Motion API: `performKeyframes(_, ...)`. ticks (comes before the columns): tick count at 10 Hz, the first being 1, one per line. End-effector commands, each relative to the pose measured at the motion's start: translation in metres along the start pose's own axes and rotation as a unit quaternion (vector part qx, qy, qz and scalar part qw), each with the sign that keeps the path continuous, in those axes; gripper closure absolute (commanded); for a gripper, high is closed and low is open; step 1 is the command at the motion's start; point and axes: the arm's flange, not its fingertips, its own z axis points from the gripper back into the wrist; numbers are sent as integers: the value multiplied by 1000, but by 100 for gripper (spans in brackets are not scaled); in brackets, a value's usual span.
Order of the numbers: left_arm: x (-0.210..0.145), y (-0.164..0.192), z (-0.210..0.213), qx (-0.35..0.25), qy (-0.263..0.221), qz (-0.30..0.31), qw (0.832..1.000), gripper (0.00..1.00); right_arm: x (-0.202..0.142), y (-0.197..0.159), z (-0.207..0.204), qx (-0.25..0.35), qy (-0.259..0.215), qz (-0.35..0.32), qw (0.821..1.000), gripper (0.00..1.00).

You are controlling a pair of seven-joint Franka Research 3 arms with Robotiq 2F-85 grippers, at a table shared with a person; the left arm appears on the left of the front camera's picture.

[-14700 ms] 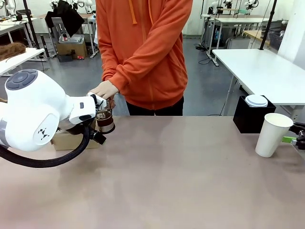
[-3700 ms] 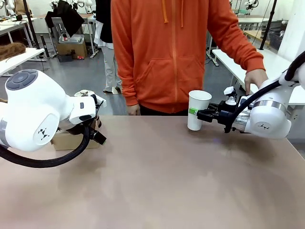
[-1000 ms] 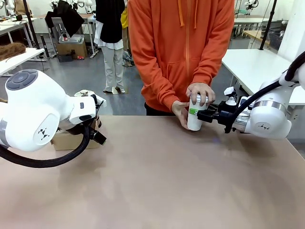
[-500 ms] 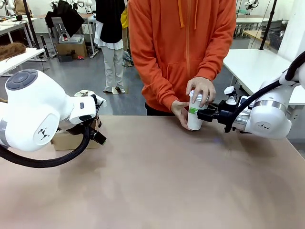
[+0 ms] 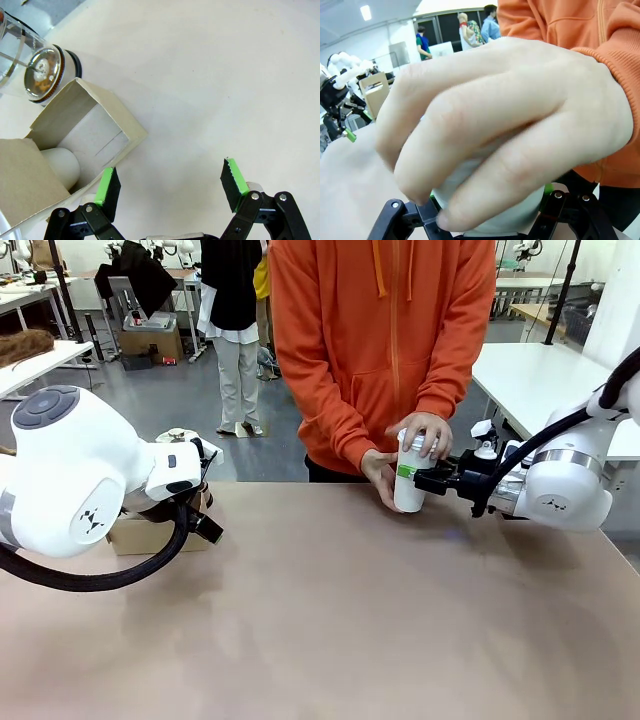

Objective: Pour a drink into a cup and package it in a carrier.
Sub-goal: When a person places the Paper Cup Lid on the 600 ml Paper Cup , lift the 600 ml Paper Cup.

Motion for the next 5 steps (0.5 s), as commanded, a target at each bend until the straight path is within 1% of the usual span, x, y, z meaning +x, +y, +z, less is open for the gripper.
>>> performKeyframes(1, 0, 0, 0, 0, 0, 0, 1000, 0, 1, 3, -1, -1, -4, -1, 1000, 20)
performKeyframes(5, 0, 0, 0, 0, 0, 0, 1000, 0, 1, 3, -1, -1, -4, -1, 1000, 20)
